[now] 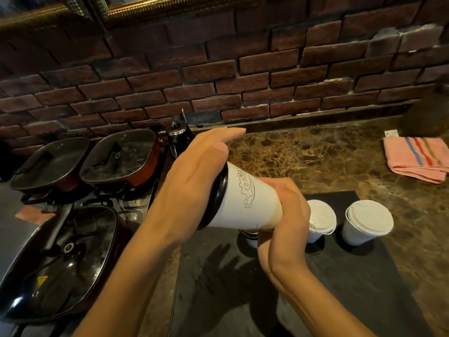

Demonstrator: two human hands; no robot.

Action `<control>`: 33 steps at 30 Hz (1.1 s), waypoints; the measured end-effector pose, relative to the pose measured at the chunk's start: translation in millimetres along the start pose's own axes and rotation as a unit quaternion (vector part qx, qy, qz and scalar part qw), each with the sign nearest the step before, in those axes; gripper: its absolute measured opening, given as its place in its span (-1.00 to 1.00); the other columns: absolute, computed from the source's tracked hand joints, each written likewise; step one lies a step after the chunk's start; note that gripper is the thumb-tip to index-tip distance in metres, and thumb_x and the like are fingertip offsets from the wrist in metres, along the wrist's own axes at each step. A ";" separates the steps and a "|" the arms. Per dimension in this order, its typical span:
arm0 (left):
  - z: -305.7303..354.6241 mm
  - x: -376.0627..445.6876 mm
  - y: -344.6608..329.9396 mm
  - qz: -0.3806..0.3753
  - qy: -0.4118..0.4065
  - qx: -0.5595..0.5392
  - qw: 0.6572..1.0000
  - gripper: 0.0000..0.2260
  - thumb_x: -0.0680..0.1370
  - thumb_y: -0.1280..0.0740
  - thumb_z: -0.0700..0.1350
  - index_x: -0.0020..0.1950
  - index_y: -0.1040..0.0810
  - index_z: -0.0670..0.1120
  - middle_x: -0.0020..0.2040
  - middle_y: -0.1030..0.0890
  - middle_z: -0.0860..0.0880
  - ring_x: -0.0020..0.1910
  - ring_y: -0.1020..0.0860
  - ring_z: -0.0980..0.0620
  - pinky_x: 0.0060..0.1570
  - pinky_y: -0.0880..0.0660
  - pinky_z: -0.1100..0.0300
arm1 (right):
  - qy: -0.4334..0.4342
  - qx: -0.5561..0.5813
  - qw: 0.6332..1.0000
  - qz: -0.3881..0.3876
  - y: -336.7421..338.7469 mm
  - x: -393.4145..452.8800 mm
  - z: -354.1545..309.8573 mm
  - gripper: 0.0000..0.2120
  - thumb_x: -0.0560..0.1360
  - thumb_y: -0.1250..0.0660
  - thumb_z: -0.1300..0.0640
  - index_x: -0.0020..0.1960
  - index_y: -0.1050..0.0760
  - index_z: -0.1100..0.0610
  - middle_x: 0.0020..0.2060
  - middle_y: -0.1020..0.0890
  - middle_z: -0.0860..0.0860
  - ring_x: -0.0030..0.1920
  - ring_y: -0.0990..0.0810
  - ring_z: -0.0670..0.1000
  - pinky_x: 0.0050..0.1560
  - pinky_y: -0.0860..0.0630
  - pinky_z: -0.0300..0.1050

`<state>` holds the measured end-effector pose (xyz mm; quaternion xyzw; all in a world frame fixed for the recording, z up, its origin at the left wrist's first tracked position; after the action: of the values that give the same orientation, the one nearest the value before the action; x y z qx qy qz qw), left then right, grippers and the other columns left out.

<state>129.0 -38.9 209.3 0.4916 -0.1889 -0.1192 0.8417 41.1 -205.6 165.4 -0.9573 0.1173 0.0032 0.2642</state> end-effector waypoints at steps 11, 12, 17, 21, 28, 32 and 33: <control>-2.7 -22.4 -19.4 0.055 0.130 -0.301 0.943 -0.84 0.56 -0.26 0.07 0.05 -0.59 0.29 0.09 -0.57 0.38 0.42 -0.44 0.10 0.15 -0.40 0.29 | -0.049 -0.008 0.997 0.056 20.5 4.2 7.6 -0.71 0.52 -0.20 0.20 -0.27 -0.63 0.06 -0.29 -0.65 0.05 -0.22 -0.60 0.09 -0.32 -0.43 -0.03; 24.0 -30.3 -5.4 0.096 0.102 -0.320 0.937 -0.80 0.57 -0.23 0.11 0.11 -0.60 0.22 0.13 -0.62 0.27 0.39 -0.48 0.04 0.15 -0.45 0.27 | -0.055 -0.001 0.997 0.060 20.4 7.1 3.3 -0.68 0.54 -0.19 0.22 -0.28 -0.64 0.05 -0.30 -0.65 0.02 -0.25 -0.60 0.02 -0.35 -0.46 -0.07; 101.9 -49.4 22.6 0.210 -0.044 -0.267 0.940 -0.60 0.55 -0.17 0.06 0.31 -0.54 -0.03 0.28 -0.58 0.03 0.32 -0.52 0.07 0.24 -0.43 0.23 | -0.074 0.043 0.995 0.050 11.5 15.0 -13.1 -0.76 0.52 -0.22 0.23 -0.23 -0.61 0.11 -0.34 -0.61 0.03 -0.32 -0.59 -0.01 -0.41 -0.45 -0.14; 92.4 -51.9 27.5 0.275 -0.075 -0.246 0.926 -0.66 0.53 -0.23 -0.06 0.20 -0.58 -0.21 0.17 -0.62 -0.10 0.21 -0.58 -0.07 0.14 -0.49 0.15 | 0.001 -0.028 0.999 -0.025 5.6 12.5 -26.8 -0.75 0.56 -0.20 0.11 -0.15 -0.64 0.04 -0.15 -0.68 0.05 -0.07 -0.65 0.15 -0.28 -0.49 0.01; 57.4 -47.0 35.5 0.281 0.162 -0.430 0.843 -0.72 0.53 -0.27 0.02 0.05 -0.71 -0.05 0.03 -0.71 -0.09 0.03 -0.66 -0.17 -0.11 -0.55 -0.07 | 0.345 -0.431 0.781 -0.292 -6.0 6.1 -55.3 -0.30 0.36 -0.48 -0.12 0.43 -0.32 -0.04 0.25 -0.49 -0.05 0.24 -0.49 -0.11 0.11 -0.50 -0.29; 60.6 -40.2 31.5 0.245 0.167 -0.423 0.856 -0.70 0.53 -0.26 0.03 0.07 -0.71 -0.06 0.02 -0.72 -0.09 0.04 -0.66 -0.16 -0.04 -0.55 -0.07 | 0.359 -0.498 0.735 -0.287 -4.8 5.6 -51.2 -0.16 0.37 -0.45 -0.18 0.54 -0.17 -0.02 0.25 -0.48 -0.06 0.19 -0.45 -0.20 0.04 -0.48 -0.34; 62.0 -39.4 30.6 0.247 0.163 -0.426 0.855 -0.71 0.53 -0.26 0.02 0.06 -0.71 -0.06 0.02 -0.72 -0.10 0.04 -0.66 -0.17 -0.04 -0.56 -0.07 | 0.349 -0.494 0.746 -0.279 -4.2 5.1 -50.8 -0.16 0.36 -0.44 -0.18 0.54 -0.18 -0.04 0.23 -0.49 -0.08 0.16 -0.44 -0.25 0.03 -0.44 -0.41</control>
<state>67.0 -57.2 255.8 0.0340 -0.0946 0.1060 0.9893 44.2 -229.0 210.9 -0.8784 -0.0890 -0.3474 -0.3158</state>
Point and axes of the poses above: each hand's wrist, its own x-axis towards the middle knuckle, its own y-axis out of the back of the hand, z = x × y, the point moved 4 cm from there along x, towards the middle knuckle
